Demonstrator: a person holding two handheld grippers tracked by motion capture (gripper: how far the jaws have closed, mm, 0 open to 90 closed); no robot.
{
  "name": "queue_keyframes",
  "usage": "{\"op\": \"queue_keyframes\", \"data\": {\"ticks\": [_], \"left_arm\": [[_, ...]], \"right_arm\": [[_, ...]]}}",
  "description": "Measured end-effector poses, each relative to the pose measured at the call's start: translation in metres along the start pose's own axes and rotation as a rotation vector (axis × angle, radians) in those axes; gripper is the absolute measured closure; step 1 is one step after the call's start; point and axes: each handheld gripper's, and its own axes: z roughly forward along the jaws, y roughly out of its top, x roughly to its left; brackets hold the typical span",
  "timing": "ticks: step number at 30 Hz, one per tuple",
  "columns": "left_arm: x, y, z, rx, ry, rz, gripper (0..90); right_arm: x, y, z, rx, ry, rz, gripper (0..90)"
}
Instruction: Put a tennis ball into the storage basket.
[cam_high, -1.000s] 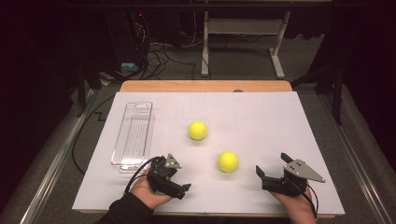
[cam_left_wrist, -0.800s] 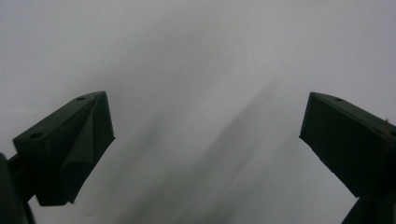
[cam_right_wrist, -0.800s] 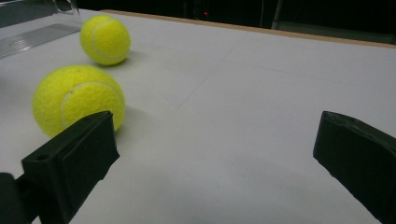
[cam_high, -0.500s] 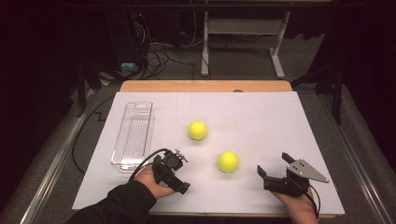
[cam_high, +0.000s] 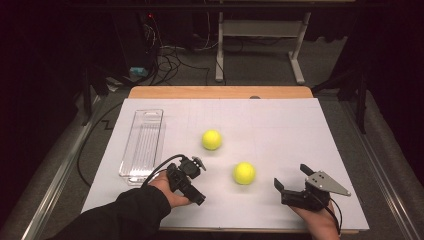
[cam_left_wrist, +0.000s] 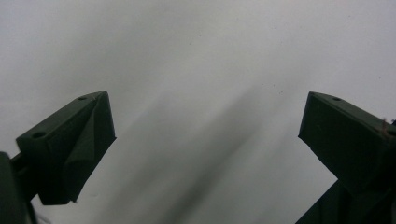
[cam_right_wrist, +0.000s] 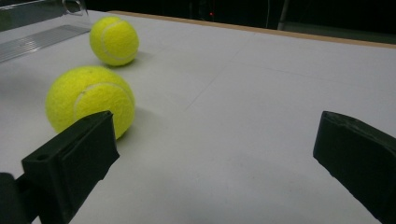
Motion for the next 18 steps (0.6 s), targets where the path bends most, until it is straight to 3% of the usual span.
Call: {"op": "queue_keyframes", "data": {"ticks": [8, 10, 18], "left_arm": [[0.003, 0.008, -0.002, 0.044, -0.031, -0.013, 2.3], [0.006, 0.009, -0.002, 0.051, -0.056, -0.019, 1.3], [0.009, 0.009, -0.005, 0.048, -0.066, -0.028, 0.6]], "right_arm": [[0.003, 0.001, 0.001, 0.008, 0.015, -0.008, 0.0], [0.005, 0.001, 0.001, 0.01, 0.019, -0.014, 0.0], [0.015, 0.008, 0.006, 0.026, 0.053, -0.028, 0.0]]}}
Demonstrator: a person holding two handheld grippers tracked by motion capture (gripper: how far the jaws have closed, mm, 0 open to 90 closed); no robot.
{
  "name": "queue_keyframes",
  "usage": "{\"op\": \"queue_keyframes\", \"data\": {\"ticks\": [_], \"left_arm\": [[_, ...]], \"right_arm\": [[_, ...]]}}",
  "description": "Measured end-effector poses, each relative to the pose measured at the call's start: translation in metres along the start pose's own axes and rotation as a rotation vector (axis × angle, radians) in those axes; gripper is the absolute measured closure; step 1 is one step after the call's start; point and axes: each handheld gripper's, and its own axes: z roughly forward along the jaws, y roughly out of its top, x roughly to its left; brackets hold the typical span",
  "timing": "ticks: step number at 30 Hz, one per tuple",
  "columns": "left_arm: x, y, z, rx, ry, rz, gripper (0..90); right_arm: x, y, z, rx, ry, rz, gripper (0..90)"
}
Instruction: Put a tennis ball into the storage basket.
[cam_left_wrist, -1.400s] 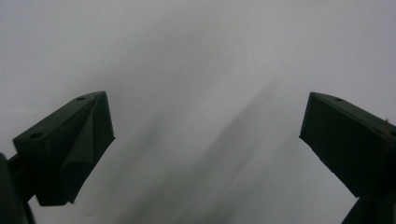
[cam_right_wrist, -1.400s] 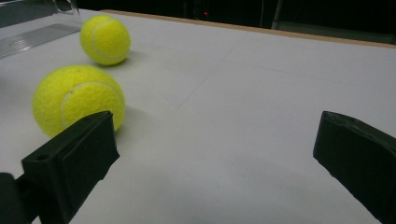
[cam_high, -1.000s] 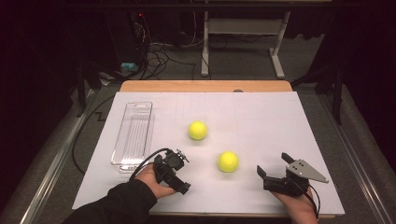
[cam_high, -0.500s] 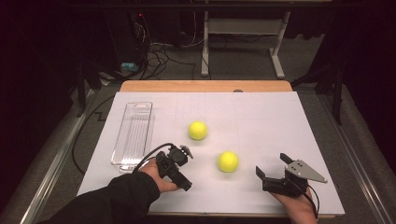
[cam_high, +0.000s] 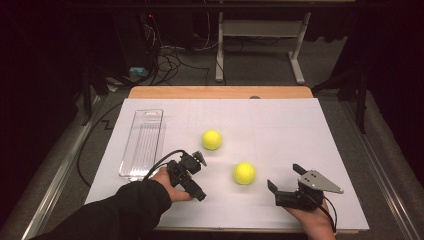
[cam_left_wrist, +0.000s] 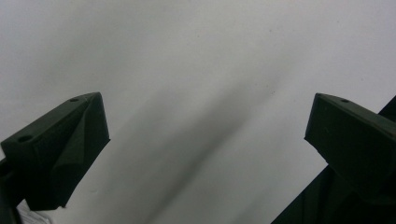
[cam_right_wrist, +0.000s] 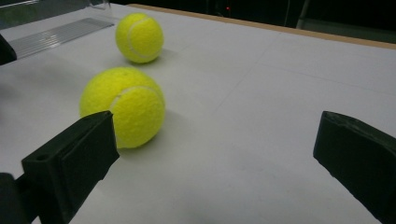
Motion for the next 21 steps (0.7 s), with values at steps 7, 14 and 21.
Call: {"op": "queue_keyframes", "data": {"ticks": [7, 14, 21], "left_arm": [[-0.002, 0.001, -0.002, -0.001, 0.011, 0.008, 0.6], [-0.001, 0.003, -0.003, 0.003, 0.009, 0.009, 0.7], [-0.001, 0.002, -0.004, 0.007, 0.0, 0.006, 0.7]], "right_arm": [[0.014, 0.011, 0.01, 0.01, 0.056, -0.024, 0.0], [0.031, 0.02, 0.031, 0.061, 0.129, -0.042, 0.0], [0.041, 0.027, 0.061, 0.146, 0.18, -0.062, 0.0]]}}
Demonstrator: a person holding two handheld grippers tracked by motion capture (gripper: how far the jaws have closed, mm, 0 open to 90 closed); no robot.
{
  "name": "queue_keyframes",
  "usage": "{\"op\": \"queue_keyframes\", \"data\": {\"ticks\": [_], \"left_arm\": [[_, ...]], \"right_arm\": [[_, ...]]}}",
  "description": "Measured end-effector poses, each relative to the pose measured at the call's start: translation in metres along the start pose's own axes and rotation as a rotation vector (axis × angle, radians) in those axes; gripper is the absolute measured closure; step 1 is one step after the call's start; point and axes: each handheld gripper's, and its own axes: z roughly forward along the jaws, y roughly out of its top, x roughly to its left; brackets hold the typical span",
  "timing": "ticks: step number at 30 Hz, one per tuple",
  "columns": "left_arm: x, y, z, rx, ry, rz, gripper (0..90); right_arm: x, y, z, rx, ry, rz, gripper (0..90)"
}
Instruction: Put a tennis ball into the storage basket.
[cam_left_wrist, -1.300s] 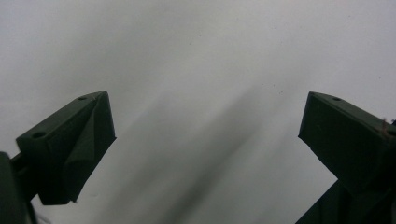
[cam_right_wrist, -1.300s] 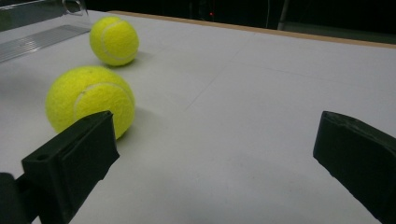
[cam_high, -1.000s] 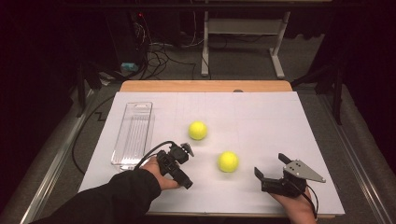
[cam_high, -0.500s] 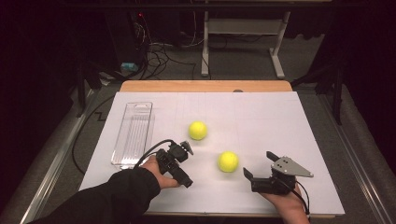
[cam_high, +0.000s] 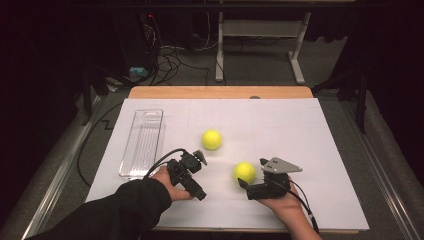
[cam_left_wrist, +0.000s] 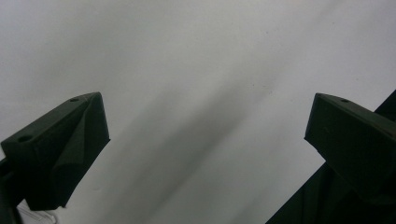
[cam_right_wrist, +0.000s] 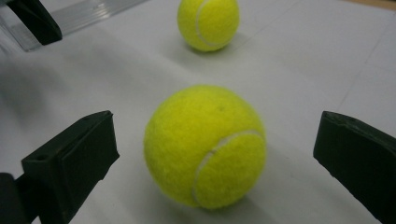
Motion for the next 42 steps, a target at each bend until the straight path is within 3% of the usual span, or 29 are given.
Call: {"op": "queue_keyframes", "data": {"ticks": [6, 12, 13, 14, 19, 24, 31, 42], "left_arm": [[-0.001, -0.001, -0.002, -0.006, -0.007, 0.009, 0.7], [-0.001, -0.003, -0.005, -0.01, -0.015, 0.007, 0.7], [-0.001, -0.003, -0.005, -0.009, -0.015, 0.008, 0.7], [-0.001, -0.003, -0.006, -0.008, -0.017, 0.012, 0.7], [-0.002, 0.0, -0.009, -0.006, -0.009, 0.013, 0.7], [-0.002, 0.003, -0.02, -0.016, -0.001, 0.014, 0.7], [-0.001, 0.007, -0.039, -0.041, 0.007, 0.004, 0.7], [-0.002, 0.014, -0.051, -0.044, 0.009, 0.016, 0.7]], "right_arm": [[0.004, 0.004, 0.025, 0.113, 0.01, -0.026, 6.8], [0.004, 0.001, 0.028, 0.162, 0.014, -0.017, 16.9], [0.003, 0.0, 0.028, 0.169, 0.02, -0.014, 22.0], [0.004, -0.001, 0.028, 0.166, 0.018, -0.014, 25.8], [0.004, -0.002, 0.026, 0.15, 0.016, -0.018, 26.5], [0.01, 0.0, 0.02, 0.068, 0.026, -0.029, 26.7], [0.027, 0.003, 0.02, 0.001, 0.057, -0.057, 26.7], [0.059, 0.01, 0.034, -0.025, 0.126, -0.123, 26.8]]}}
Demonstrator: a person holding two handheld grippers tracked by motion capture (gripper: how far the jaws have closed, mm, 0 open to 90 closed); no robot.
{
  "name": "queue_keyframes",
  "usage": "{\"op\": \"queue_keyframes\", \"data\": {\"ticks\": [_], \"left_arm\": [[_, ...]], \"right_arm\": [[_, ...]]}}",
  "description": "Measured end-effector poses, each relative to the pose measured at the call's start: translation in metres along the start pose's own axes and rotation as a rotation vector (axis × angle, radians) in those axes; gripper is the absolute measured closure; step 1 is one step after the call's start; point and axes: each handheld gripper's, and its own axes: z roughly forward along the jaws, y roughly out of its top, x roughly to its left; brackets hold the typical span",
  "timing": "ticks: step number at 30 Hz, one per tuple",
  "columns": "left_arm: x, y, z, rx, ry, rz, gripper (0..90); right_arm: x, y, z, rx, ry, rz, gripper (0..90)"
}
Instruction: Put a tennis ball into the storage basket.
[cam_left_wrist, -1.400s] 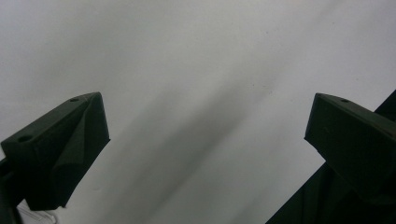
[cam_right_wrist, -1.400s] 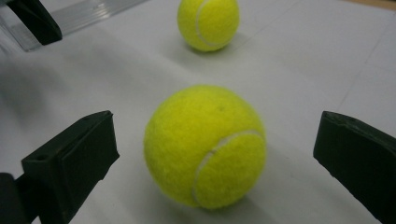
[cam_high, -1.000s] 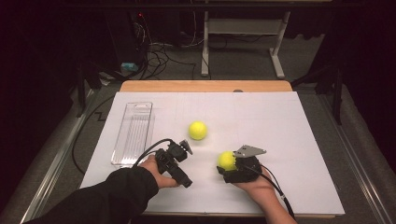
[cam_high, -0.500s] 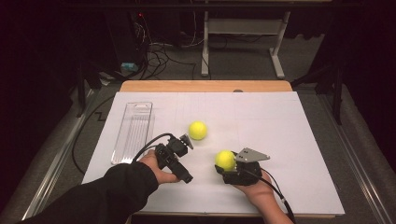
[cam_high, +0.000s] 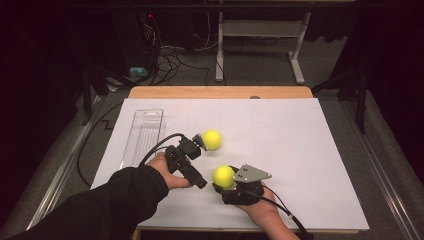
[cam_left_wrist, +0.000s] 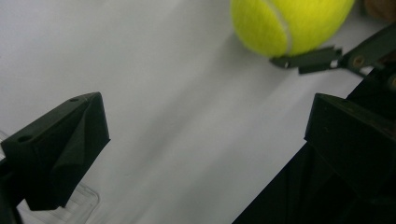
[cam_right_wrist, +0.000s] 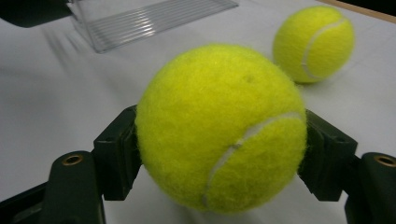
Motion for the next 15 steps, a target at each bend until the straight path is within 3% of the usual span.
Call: {"op": "queue_keyframes", "data": {"ticks": [3, 15], "left_arm": [[-0.001, 0.001, 0.0, -0.002, -0.003, -0.001, 0.7], [-0.006, 0.008, 0.008, 0.019, -0.04, 0.007, 1.1]], "right_arm": [[0.01, 0.003, 0.008, -0.009, 0.03, -0.015, 26.8], [0.026, 0.01, 0.018, -0.043, 0.088, -0.009, 26.8]]}}
